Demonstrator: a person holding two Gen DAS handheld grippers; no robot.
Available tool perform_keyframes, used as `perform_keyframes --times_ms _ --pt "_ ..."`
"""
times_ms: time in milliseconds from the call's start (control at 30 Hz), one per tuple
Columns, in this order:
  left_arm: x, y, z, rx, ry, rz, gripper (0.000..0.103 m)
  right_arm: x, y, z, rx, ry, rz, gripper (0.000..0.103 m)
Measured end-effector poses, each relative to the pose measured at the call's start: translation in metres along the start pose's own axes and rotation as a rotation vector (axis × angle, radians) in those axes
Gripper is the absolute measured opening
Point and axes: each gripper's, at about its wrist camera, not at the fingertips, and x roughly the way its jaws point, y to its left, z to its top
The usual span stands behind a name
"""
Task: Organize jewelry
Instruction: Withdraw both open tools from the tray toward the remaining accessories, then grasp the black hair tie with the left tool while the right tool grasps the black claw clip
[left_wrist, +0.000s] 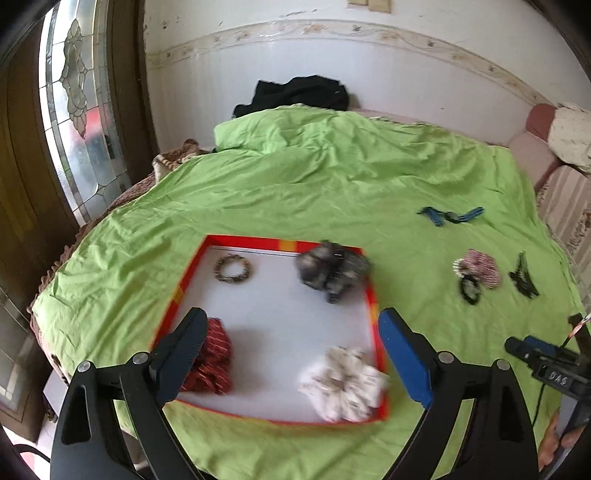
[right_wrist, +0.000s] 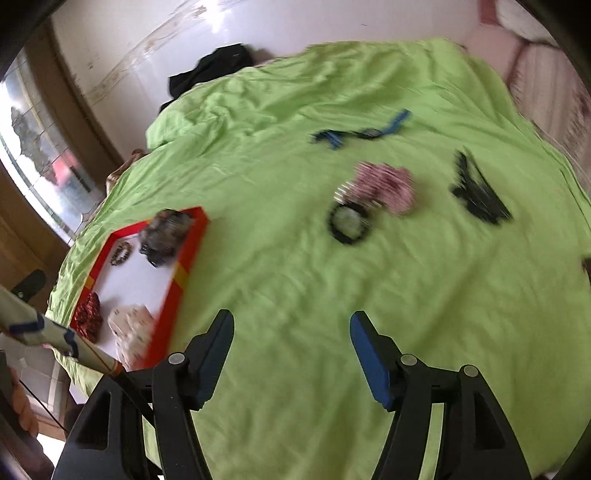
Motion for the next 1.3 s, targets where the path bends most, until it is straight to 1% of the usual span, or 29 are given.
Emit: perform_keyframes --times_ms 200,300,467,667,767,833,900,1000,1133,1167,1200,1233,1300 --pt "-0.027 -0.044 -0.007 0.078 -0.074 0.006 0.093 -0.024 -0.039 -0.021 0.046 -0.027 -0.034 0.071" --pt "-0.034 -0.062 -0.008 0.119 -0.088 0.007 0.094 -0.029 -0.051 -0.024 0.055 -0.042 -0.046 0.072" --pt "-0.032 -0.089 -0.01 0.177 -0.075 0.008 0.094 -0.031 -0.07 -0.027 0.081 -0.05 -0.05 0.073" --pt "-0.015 -0.111 -0.012 0.22 -0.033 0.005 0.094 -0.023 -0.093 -0.031 0.126 -0.041 -0.056 0.073" --pt "0.004 -0.119 -0.01 0.224 0.014 -0.012 0.094 -0.017 -0.108 -0.031 0.154 -0.035 -0.064 0.073" --pt "0.022 -0.125 -0.008 0.21 0.062 -0.049 0.094 -0.013 -0.119 -0.029 0.174 -0.034 -0.07 0.073" --pt "0.042 -0.133 -0.005 0.19 0.121 -0.106 0.094 -0.01 -0.128 -0.027 0.189 -0.036 -0.074 0.073" --pt "0.074 -0.149 -0.001 0.169 0.189 -0.178 0.094 -0.008 -0.143 -0.021 0.222 -0.051 -0.075 0.073" --pt "0.118 -0.175 0.005 0.152 0.26 -0.238 0.094 -0.008 -0.171 -0.007 0.269 -0.092 -0.09 0.073" --pt "0.128 -0.181 0.006 0.147 0.271 -0.248 0.092 -0.007 -0.176 -0.002 0.272 -0.1 -0.1 0.073" --pt "0.14 -0.187 0.007 0.143 0.282 -0.26 0.086 -0.006 -0.183 0.005 0.272 -0.111 -0.109 0.073" --pt "0.15 -0.192 0.008 0.141 0.293 -0.269 0.084 -0.005 -0.187 0.01 0.271 -0.12 -0.11 0.073" --pt "0.171 -0.203 0.01 0.134 0.319 -0.297 0.075 0.0 -0.195 0.027 0.258 -0.136 -0.117 0.078"
